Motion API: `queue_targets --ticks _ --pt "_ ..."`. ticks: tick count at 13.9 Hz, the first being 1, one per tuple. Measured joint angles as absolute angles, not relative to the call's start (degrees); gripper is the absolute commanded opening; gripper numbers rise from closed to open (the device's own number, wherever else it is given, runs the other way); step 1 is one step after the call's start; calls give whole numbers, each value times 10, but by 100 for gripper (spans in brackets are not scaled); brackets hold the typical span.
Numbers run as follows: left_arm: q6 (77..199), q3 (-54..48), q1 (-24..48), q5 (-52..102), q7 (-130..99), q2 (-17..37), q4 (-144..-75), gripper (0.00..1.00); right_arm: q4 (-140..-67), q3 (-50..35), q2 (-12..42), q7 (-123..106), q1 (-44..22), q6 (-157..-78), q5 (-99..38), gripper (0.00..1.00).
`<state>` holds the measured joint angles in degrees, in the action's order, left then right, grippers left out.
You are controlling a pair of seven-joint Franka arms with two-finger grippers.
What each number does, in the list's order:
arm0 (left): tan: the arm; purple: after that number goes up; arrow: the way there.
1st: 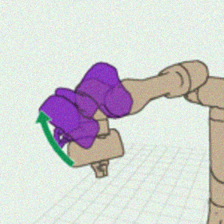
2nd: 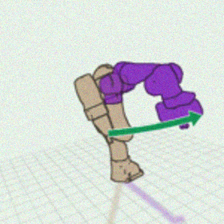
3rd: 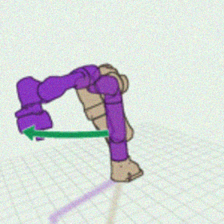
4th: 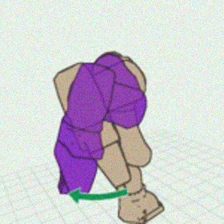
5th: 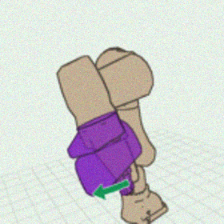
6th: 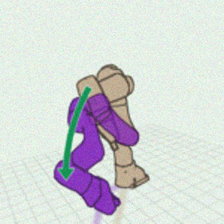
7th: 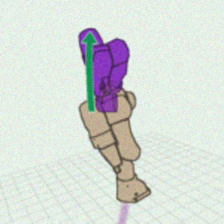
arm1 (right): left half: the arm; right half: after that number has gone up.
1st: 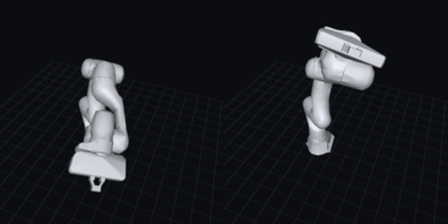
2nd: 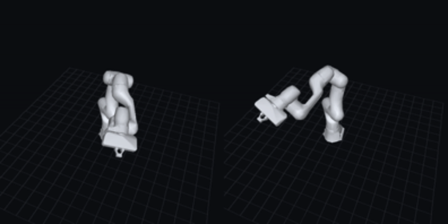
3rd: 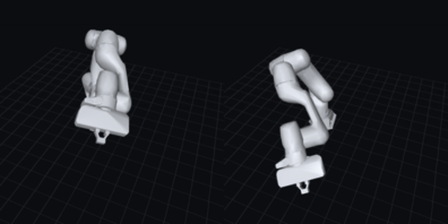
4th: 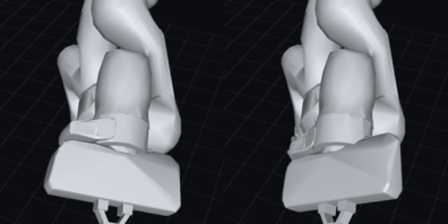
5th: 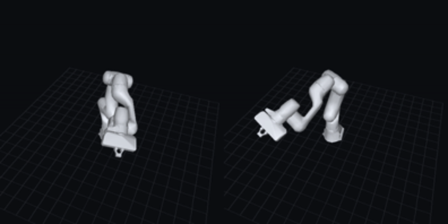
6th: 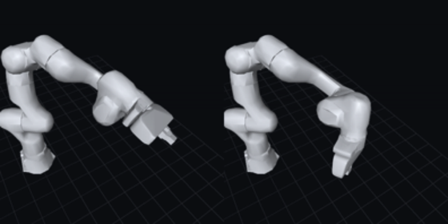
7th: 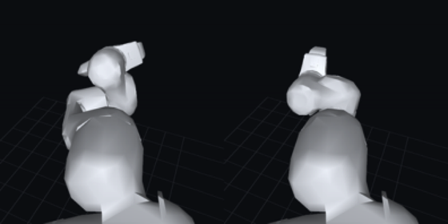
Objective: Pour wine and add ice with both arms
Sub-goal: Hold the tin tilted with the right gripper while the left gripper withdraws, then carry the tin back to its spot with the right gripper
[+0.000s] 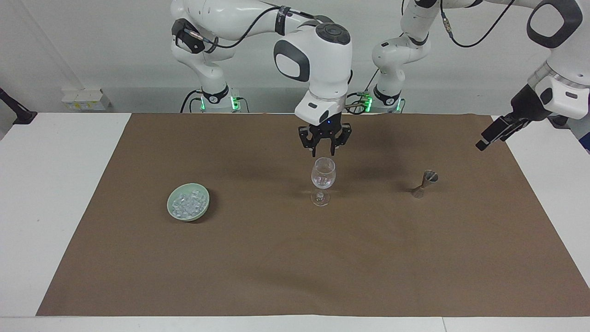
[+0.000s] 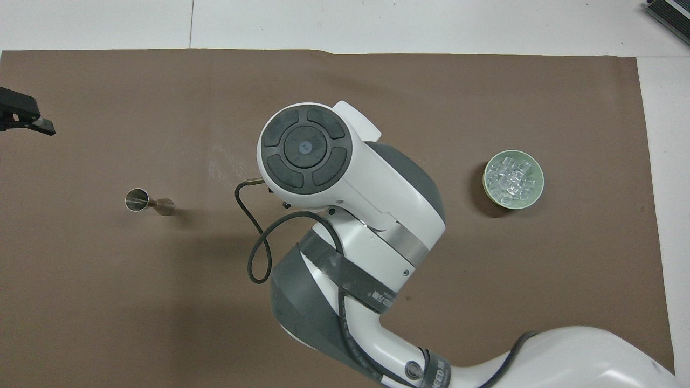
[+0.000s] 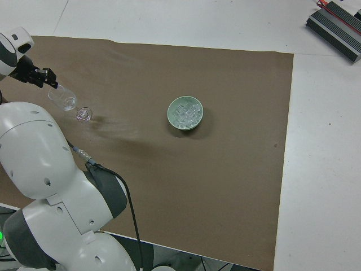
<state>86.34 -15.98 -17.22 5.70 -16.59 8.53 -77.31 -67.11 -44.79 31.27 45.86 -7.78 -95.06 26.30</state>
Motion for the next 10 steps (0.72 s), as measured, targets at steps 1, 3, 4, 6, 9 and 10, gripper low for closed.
queue_targets --ticks 1,3,4,6,9,10 --pt "858 -161 -171 57 -139 82 -773 100 -671 -448 303 459 -71 -941 263 100" --pt "854 -162 -166 57 -95 77 -773 100 -670 -446 289 459 -59 -922 263 100" --pt "849 -161 -160 56 -78 75 -773 100 -670 -441 282 459 -55 -913 263 100" --pt "834 -163 -145 42 -52 67 -777 100 -670 -418 265 459 -51 -898 261 100" --pt "836 -164 -131 24 -22 33 -823 100 -670 -352 229 455 -49 -891 209 100" --pt "839 -165 -127 21 -14 20 -844 100 -671 -323 215 441 -49 -889 184 100"
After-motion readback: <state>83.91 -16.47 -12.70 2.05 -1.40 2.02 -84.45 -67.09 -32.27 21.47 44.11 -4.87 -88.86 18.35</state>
